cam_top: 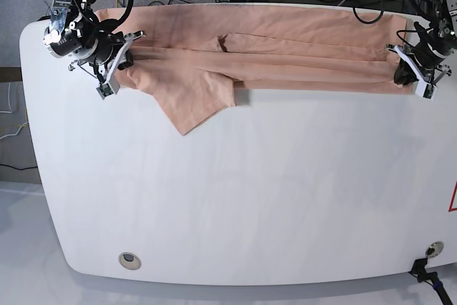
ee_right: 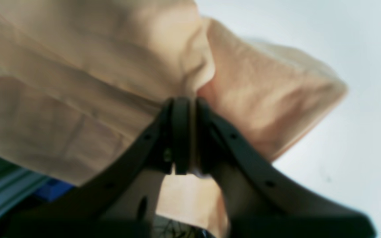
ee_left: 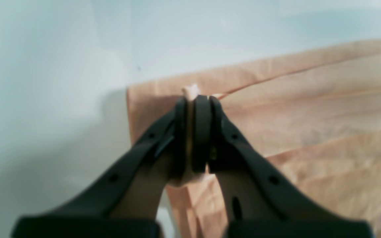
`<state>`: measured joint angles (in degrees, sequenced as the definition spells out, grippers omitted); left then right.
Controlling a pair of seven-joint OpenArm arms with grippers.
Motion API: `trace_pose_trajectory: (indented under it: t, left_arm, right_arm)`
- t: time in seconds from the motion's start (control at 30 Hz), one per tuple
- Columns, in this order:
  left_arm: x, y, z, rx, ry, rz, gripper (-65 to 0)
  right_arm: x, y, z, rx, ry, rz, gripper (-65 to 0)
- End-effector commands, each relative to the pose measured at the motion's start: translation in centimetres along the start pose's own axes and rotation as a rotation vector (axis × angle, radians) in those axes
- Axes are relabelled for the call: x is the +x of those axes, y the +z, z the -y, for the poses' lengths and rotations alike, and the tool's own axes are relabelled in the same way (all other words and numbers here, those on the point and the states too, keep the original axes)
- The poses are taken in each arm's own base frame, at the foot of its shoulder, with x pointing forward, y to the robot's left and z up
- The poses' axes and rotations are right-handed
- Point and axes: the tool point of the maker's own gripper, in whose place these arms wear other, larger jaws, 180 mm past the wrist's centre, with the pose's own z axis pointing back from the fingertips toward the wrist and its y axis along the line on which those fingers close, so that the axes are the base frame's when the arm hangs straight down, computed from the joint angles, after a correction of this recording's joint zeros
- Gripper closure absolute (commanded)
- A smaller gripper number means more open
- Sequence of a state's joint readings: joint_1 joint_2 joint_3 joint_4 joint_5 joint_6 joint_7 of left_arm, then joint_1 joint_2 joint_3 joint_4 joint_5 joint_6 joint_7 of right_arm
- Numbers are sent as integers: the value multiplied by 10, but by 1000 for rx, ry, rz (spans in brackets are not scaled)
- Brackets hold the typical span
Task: Fold the T-shirt properly
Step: 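Lower the folded hem and open both grippers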
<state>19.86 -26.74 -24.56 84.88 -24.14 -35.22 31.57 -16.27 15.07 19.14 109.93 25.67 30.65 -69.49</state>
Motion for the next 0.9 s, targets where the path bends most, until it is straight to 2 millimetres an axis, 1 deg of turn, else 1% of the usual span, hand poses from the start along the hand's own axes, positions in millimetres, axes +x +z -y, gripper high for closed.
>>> trace_pose_trajectory:
  t: [0.0, 0.03, 0.07, 0.1, 0.13, 0.2, 0.23, 0.33, 0.37, 0.4, 0.57, 0.63, 0.7, 0.73, 0.8, 0.87]
  left_arm:
    - [12, 7, -15, 32, -31, 7, -97]
    - [12, 7, -16, 33, -34, 1, -203]
    - [12, 7, -16, 33, -35, -3, -288]
    - [12, 7, -16, 35, -35, -3, -359]
    - [14, 8, -18, 39, -43, -3, -379]
    - [13, 10, -23, 55, -66, -18, -371]
    - [15, 10, -22, 54, -70, -14, -370]
    - [36, 15, -17, 53, -114, 35, -371]
    - [46, 19, -16, 59, -126, 60, -371]
    - [54, 23, -16, 70, -134, 85, -373]
    - [84, 29, 17, 22, -139, 203, -371]
    - [83, 24, 37, -19, -133, 208, -371]
    - [77, 19, 50, -47, -141, 170, -370]
    - [70, 15, 59, -67, -134, 148, -370]
    - [55, 11, 69, -88, -102, 116, -370]
    - [47, 8, 78, -104, -73, 109, -370]
  right_arm:
    - [7, 6, 7, -26, 16, 20, -126]
    - [8, 6, 8, -28, 18, 21, -153]
    - [9, 6, 8, -28, 18, 22, -172]
    - [10, 6, 8, -29, 19, 25, -194]
    - [11, 7, 8, -29, 20, 28, -206]
    - [12, 7, 7, -23, 19, 34, -216]
    - [12, 7, 7, -21, 23, 33, -218]
    - [16, 9, 5, -17, 29, 49, -218]
    - [21, 10, 2, -3, 27, 66, -218]
    - [32, 11, -2, 24, 22, 102, -218]
    - [66, 19, -26, 180, -15, 240, -218]
    - [71, 20, -34, 221, -27, 264, -218]
    - [73, 17, -43, 246, -49, 277, -218]
    - [70, 14, -45, 256, -64, 271, -216]
    - [58, 3, -51, 285, -104, 235, -216]
    - [46, -10, -58, 319, -132, 190, -215]
